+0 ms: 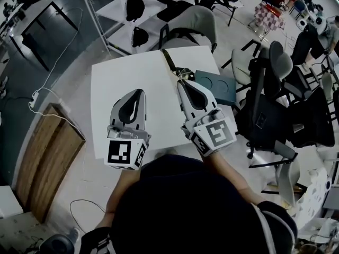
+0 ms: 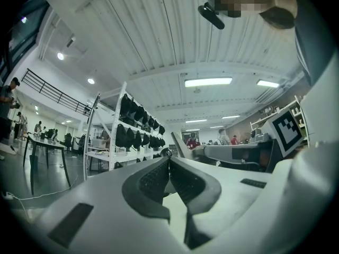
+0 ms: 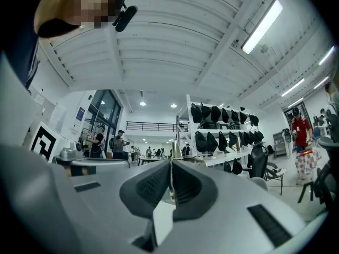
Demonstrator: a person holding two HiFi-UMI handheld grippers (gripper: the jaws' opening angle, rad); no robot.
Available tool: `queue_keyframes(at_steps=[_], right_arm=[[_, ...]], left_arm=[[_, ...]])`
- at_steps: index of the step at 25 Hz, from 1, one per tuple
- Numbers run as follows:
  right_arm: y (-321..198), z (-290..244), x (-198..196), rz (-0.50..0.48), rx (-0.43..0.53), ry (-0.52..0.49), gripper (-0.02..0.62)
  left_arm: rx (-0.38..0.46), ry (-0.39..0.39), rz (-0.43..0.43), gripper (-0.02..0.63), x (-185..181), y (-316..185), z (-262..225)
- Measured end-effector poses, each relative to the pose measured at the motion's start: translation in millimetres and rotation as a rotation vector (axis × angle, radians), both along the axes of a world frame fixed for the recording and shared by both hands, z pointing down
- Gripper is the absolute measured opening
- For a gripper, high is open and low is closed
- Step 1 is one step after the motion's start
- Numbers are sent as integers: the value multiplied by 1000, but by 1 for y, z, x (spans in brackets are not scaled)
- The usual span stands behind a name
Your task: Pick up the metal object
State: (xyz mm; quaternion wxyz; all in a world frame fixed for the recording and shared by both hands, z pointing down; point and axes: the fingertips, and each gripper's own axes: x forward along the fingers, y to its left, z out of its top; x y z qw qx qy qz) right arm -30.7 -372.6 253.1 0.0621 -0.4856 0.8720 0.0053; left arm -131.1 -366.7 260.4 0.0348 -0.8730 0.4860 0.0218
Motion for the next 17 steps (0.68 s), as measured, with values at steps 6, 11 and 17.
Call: queue_keyframes(at_steps=[6,11,17], right_arm=[[0,0,0,9,3,-8,31],[3,-1,0,15,-4,-10,31],[5,3,-5,17,3,9,31]], left_arm=[[1,3,2,28,-1,1,1],[3,6,7,28,-2,4,-1],[2,10,16,28,-7,5,1]])
